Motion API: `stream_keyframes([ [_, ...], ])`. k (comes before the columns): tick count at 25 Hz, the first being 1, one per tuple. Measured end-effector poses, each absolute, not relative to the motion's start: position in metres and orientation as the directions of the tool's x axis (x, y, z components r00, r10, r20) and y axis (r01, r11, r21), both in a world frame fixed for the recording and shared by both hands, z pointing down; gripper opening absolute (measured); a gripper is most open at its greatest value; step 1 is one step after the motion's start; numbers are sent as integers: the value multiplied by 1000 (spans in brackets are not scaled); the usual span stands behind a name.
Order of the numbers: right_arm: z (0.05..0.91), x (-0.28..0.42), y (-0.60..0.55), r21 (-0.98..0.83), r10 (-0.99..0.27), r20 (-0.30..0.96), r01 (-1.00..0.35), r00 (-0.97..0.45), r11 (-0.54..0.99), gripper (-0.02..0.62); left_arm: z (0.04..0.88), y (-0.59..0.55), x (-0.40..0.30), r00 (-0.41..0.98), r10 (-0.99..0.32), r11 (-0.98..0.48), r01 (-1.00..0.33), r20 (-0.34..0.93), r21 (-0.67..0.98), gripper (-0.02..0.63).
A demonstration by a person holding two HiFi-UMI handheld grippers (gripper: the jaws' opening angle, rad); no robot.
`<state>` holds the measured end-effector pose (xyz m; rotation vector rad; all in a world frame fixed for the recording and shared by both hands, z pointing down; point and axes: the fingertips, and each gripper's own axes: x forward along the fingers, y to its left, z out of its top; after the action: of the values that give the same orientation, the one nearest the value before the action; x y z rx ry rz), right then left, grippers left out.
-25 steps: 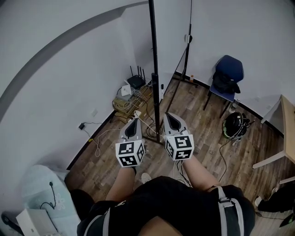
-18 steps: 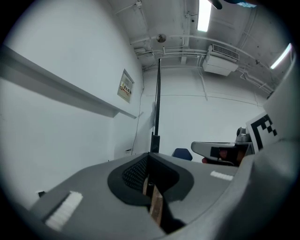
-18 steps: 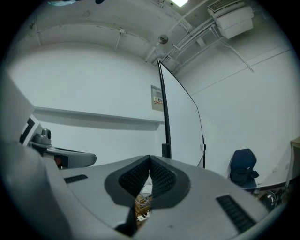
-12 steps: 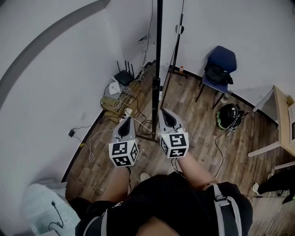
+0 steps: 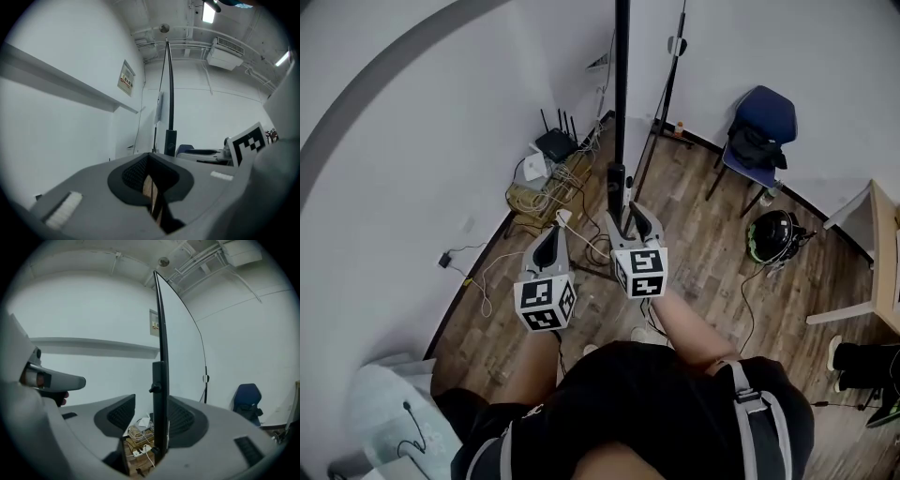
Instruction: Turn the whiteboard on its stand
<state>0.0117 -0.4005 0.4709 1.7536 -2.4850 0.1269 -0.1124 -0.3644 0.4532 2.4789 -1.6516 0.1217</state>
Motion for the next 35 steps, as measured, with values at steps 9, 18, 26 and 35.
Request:
stream_keyframes([
  [9, 500, 19, -454, -41, -912, 207, -935, -354, 353, 198, 465, -372, -124, 322, -926, -309, -947, 196, 92, 8],
  [18, 507, 8, -467, -3, -909, 236, -935, -345, 354, 155, 470, -366, -135, 282, -937, -276, -959, 208, 58, 9],
  [26, 507, 4, -466, -14, -904, 241, -933, -352, 360, 153, 474, -360, -139, 268, -939, -261, -963, 216, 58, 9],
  [35, 505, -9, -463, -19, -875, 271, -911, -402, 413, 149, 472, -354, -154, 231, -948, -221, -973, 221, 69, 8],
])
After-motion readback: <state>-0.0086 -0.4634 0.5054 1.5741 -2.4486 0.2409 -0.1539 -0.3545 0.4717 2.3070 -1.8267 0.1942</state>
